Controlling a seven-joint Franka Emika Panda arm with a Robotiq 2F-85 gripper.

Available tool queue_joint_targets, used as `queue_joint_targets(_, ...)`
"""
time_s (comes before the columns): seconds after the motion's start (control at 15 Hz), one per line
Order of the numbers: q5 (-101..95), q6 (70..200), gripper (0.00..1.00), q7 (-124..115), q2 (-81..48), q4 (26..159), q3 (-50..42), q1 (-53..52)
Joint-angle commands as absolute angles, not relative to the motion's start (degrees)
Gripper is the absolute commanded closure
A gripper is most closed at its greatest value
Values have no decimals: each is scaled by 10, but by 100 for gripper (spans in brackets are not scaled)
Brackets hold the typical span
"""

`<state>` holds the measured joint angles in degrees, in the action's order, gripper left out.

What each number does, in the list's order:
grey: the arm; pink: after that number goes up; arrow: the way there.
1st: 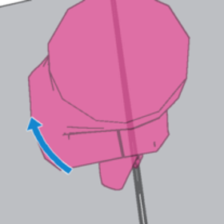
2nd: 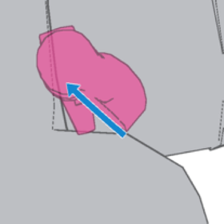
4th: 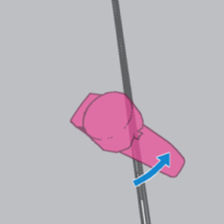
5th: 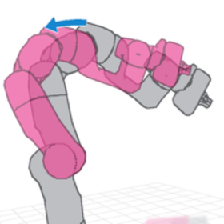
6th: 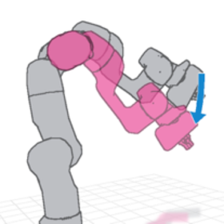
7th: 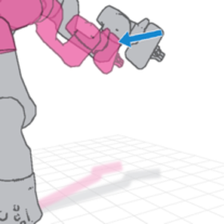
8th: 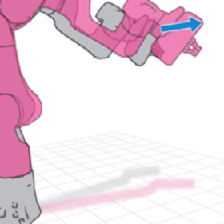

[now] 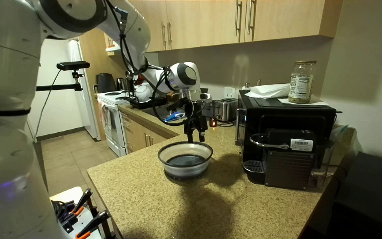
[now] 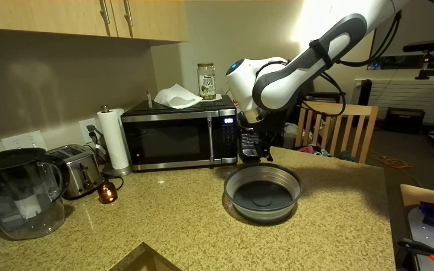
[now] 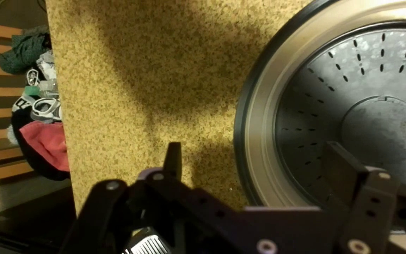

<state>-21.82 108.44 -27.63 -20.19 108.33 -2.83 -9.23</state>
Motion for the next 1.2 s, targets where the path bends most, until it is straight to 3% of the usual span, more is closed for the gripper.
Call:
queue_joint_targets(0.0,-167,1080,0,-288,-207,1081,-20,-81)
queue_joint_targets(1.13,-41,1178,0,-268,-206,1082,-44,-19)
